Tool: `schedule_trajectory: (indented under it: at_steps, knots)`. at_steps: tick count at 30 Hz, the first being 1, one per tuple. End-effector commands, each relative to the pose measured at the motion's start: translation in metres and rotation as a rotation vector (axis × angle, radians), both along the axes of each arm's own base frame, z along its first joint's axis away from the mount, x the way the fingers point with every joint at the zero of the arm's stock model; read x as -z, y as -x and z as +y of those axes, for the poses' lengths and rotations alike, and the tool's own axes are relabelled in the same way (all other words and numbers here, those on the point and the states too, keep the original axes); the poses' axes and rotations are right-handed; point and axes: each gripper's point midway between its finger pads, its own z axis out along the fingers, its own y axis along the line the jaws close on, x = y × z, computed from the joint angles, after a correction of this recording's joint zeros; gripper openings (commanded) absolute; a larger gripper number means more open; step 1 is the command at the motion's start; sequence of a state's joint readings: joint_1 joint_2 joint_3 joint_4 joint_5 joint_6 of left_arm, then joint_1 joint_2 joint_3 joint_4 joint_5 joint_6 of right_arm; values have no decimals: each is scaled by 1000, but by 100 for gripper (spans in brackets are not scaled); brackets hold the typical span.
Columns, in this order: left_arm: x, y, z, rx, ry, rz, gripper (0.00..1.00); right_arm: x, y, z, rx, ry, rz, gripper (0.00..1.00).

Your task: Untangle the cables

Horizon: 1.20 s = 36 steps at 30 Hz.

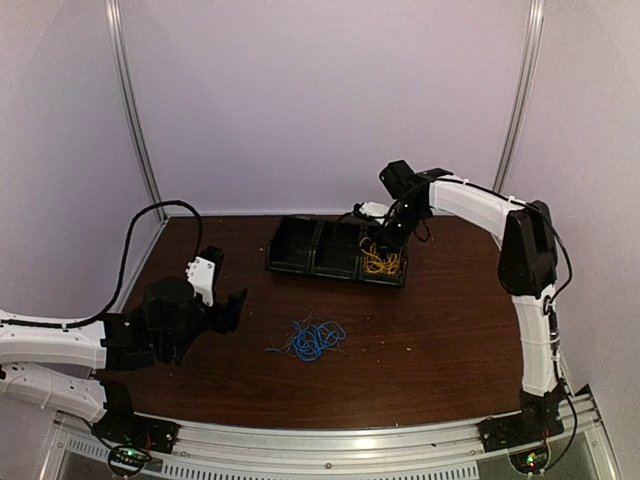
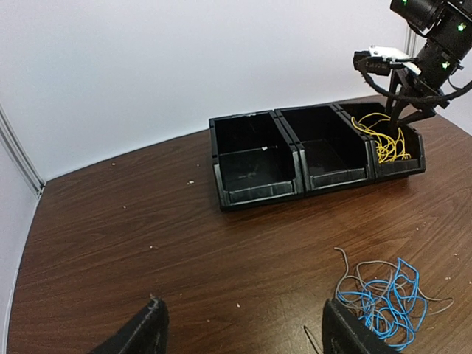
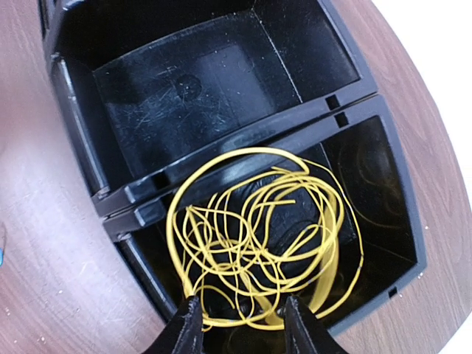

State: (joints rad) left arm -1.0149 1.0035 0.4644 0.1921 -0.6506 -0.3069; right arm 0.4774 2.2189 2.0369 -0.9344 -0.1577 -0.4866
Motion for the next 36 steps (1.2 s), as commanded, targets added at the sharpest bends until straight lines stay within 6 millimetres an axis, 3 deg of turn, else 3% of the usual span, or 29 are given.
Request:
schedule_trajectory:
  at_steps: [1,5,17,21,24,31,36]
  knots:
    - [-11,-3,-4,2,44,-27,73,-32,13,3,-22,-36,-19,40]
    - [-11,-3,-8,15,47,-25,73,-33,20,16,-53,-87,-3,42]
    - [-15,-2,-6,12,50,-24,72,11,10,29,-62,-73,51,41]
    - [-15,-2,-4,7,51,-25,72,19,6,28,-57,-55,48,29]
    - [-15,-3,-5,8,49,-24,72,24,2,24,-46,-39,44,0]
    - [-10,-3,-8,14,51,-16,72,27,-15,-2,42,5,2,0]
    - [-7,-3,-10,19,57,-10,72,43,-12,-11,57,45,31,0]
